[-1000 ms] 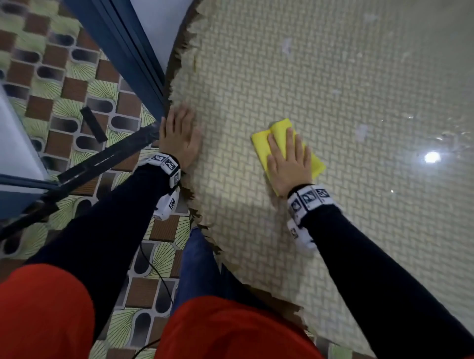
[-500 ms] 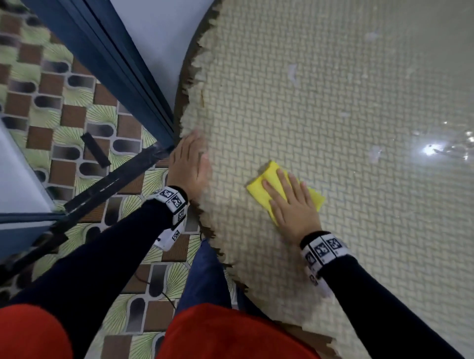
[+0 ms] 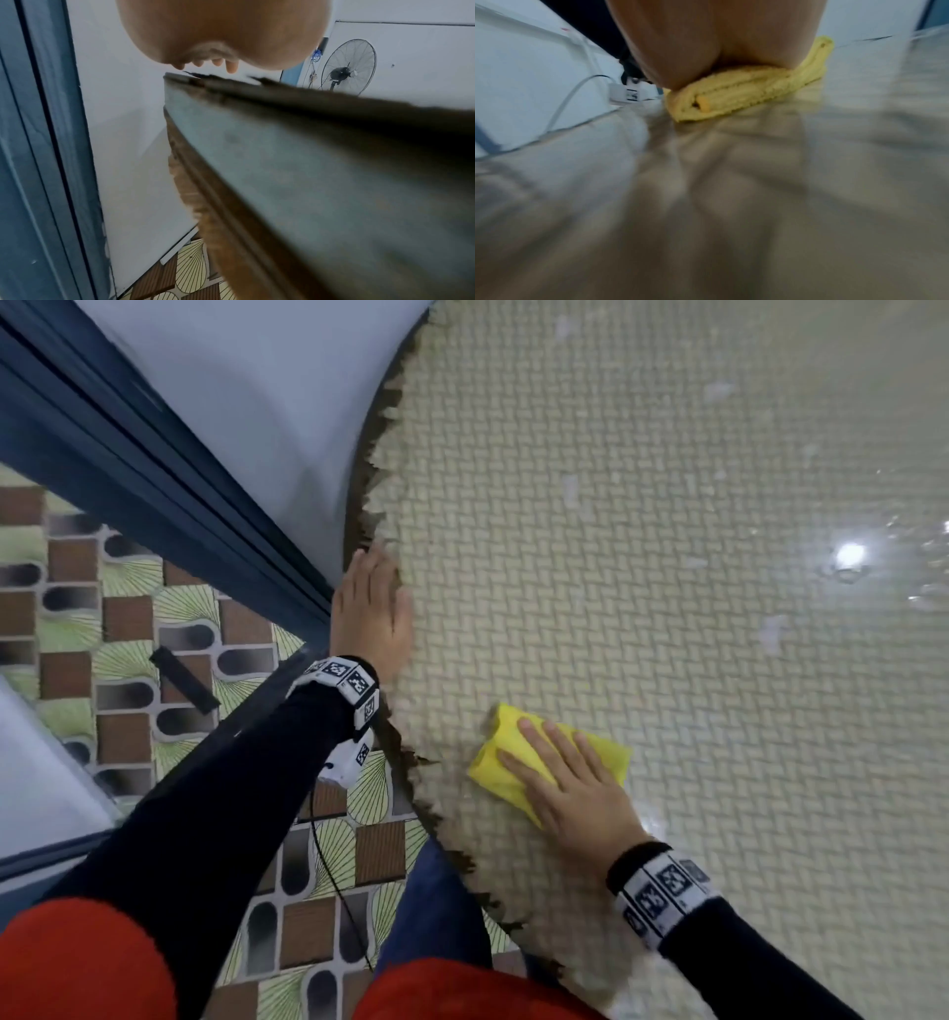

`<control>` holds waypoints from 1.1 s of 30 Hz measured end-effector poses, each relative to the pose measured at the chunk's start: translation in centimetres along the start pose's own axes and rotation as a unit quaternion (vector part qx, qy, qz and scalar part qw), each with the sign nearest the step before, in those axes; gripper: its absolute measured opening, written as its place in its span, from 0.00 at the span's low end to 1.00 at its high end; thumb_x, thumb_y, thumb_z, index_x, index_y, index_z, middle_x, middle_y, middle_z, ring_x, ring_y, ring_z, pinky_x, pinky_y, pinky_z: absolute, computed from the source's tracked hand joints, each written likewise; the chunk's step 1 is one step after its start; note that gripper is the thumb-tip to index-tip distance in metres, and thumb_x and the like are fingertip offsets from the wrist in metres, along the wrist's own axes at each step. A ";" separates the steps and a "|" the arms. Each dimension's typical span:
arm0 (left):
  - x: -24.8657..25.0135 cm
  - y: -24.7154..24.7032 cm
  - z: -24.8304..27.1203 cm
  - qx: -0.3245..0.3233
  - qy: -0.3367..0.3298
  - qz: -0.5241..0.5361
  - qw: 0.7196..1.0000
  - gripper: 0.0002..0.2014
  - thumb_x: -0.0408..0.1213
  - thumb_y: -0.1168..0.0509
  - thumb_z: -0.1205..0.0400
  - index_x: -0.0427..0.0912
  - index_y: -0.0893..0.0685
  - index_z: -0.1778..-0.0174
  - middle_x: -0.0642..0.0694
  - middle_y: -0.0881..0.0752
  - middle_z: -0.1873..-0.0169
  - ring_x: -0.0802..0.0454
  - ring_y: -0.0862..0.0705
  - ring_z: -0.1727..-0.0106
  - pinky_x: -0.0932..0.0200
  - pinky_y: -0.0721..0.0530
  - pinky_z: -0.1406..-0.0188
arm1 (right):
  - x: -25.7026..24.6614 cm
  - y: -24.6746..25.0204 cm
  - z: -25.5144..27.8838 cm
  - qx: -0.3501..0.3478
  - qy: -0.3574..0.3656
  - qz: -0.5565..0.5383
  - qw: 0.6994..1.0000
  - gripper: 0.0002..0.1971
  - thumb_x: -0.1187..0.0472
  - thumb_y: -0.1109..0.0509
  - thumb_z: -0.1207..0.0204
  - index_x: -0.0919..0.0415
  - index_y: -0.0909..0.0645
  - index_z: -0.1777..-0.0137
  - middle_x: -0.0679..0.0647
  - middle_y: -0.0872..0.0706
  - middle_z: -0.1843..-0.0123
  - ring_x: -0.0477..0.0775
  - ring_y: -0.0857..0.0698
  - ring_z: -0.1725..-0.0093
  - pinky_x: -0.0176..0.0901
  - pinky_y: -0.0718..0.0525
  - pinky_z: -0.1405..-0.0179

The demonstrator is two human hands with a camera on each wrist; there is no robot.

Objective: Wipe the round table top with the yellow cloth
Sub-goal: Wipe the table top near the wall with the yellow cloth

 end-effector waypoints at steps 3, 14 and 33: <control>-0.6 -0.4 -1.0 -0.003 -0.006 -0.006 1.000 0.24 0.43 0.52 0.12 0.39 0.33 0.21 0.45 0.39 0.17 0.47 0.45 0.16 0.45 0.46 0.17 | 4.7 1.3 -2.5 0.003 -0.149 -0.022 0.989 0.25 0.49 0.53 0.15 0.45 0.41 0.17 0.56 0.43 0.15 0.58 0.45 0.16 0.61 0.45 0.20; -2.4 -1.6 -4.0 0.001 -0.036 0.002 0.999 0.26 0.43 0.57 0.13 0.38 0.30 0.23 0.43 0.35 0.18 0.45 0.41 0.16 0.43 0.43 0.18 | -0.7 1.1 -13.5 -0.021 -0.124 -0.033 0.992 0.27 0.49 0.61 0.15 0.48 0.48 0.15 0.57 0.52 0.13 0.61 0.52 0.15 0.61 0.55 0.19; -2.3 -1.1 -3.7 0.015 -0.025 0.092 0.995 0.26 0.42 0.51 0.14 0.33 0.35 0.21 0.41 0.39 0.17 0.46 0.41 0.17 0.39 0.43 0.19 | 3.0 2.4 -16.8 0.009 -0.190 -0.042 0.981 0.28 0.48 0.59 0.15 0.49 0.48 0.15 0.59 0.52 0.14 0.62 0.52 0.15 0.59 0.59 0.18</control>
Point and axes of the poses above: each hand's wrist, its own z-axis away from the middle knuckle, its own y-axis out of the back of the hand, x = y × z, the point moved 7 cm from there along -z, towards the middle knuckle
